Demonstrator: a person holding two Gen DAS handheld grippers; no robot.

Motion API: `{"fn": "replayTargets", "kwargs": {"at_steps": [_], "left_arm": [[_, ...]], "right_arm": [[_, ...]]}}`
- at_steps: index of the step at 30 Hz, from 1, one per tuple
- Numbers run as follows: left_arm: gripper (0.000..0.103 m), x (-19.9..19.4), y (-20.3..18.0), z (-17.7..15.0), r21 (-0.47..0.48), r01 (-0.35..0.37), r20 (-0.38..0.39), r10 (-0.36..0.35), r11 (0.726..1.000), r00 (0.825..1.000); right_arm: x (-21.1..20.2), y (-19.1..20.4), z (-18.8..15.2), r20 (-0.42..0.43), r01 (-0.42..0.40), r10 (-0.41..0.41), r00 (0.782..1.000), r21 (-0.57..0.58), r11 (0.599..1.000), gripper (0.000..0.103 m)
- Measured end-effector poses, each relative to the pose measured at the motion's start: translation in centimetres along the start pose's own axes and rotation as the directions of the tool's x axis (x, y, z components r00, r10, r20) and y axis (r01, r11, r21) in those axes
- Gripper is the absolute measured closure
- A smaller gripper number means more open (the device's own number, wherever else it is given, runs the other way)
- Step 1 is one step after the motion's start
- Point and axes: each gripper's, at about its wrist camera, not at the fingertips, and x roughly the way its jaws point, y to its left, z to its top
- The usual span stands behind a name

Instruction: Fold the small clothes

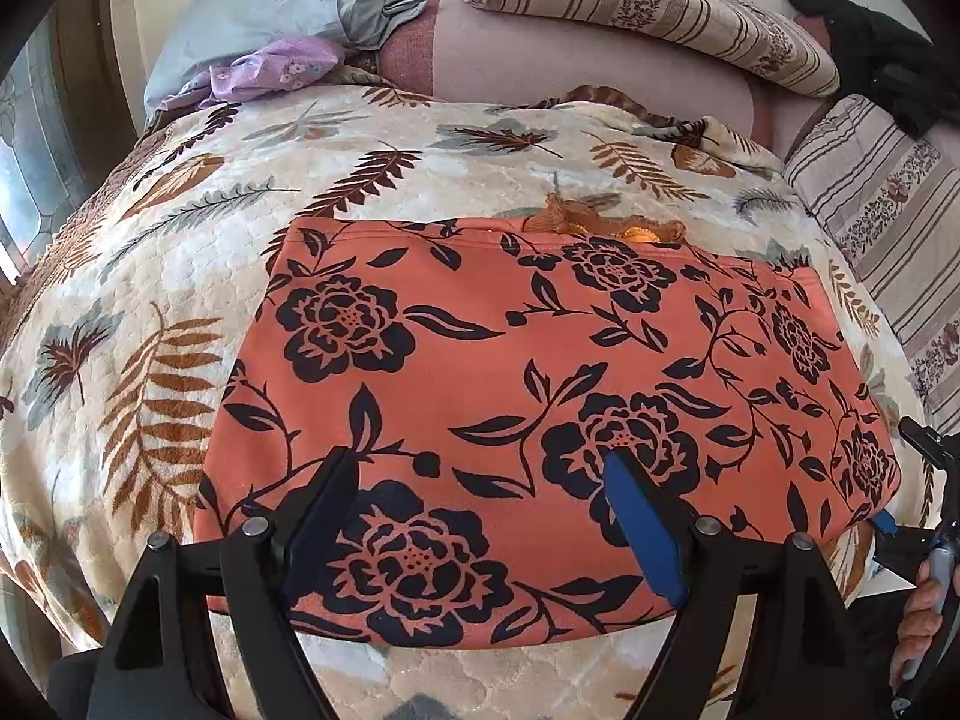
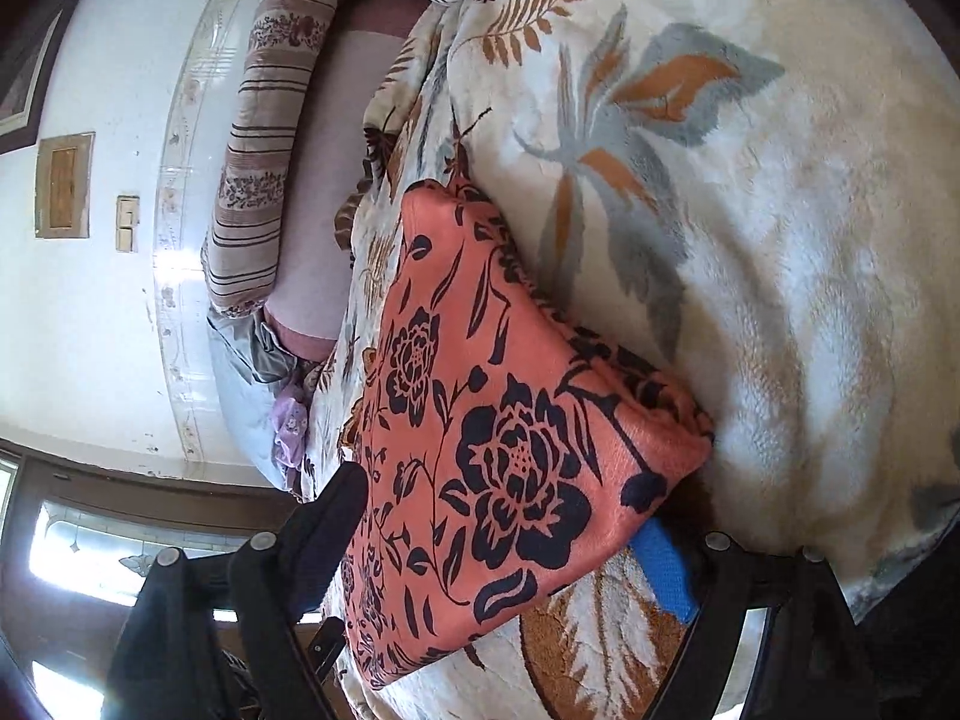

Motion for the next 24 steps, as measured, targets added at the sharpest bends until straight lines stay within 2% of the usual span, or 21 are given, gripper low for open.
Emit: {"fn": "replayTargets", "kwargs": {"at_steps": [9,14,16,18,19,20,22,24], "left_arm": [[0.019,1.2,-1.5,0.5,0.028,-0.007,-0.019,0.008,1.000,1.000],[0.019,1.2,-2.4,1.2,0.038,-0.004,0.011,0.004,0.999,1.000],[0.019,2.2,-3.0,1.2,0.052,-0.004,-0.006,0.004,0.999,1.000],[0.019,4.4,-3.8,0.7,0.101,-0.037,-0.057,0.043,0.994,0.997],[0.016,5.3,-4.1,0.3,0.123,-0.053,-0.066,0.062,0.991,0.996],[0.014,5.2,-4.2,0.2,0.127,-0.067,-0.026,0.071,0.990,0.997],[0.014,5.0,-4.2,0.4,0.124,-0.071,-0.036,0.076,0.990,0.996],[0.014,4.2,-4.1,0.8,0.111,-0.061,-0.032,0.065,0.992,0.997]], "right_arm": [[-0.2,-0.5,0.2,-0.005,-0.017,0.017,1.000,-0.010,1.000,0.018],[-0.3,-0.6,0.1,-0.005,-0.019,0.019,1.000,-0.013,1.000,0.018],[-0.3,-0.6,0.2,-0.006,-0.018,0.018,1.000,-0.015,1.000,0.018],[-0.3,-0.5,0.2,-0.004,-0.010,0.010,1.000,-0.016,1.000,0.018],[-0.3,-0.3,0.2,-0.003,0.004,-0.004,1.000,-0.021,1.000,0.021],[-0.3,-0.1,0.2,-0.002,0.030,-0.030,1.000,-0.031,0.999,0.030],[-0.3,0.0,0.3,-0.006,0.063,-0.064,0.998,-0.039,0.997,0.040],[-0.3,-0.2,0.4,-0.012,0.066,-0.066,0.998,-0.032,0.997,0.042]]}}
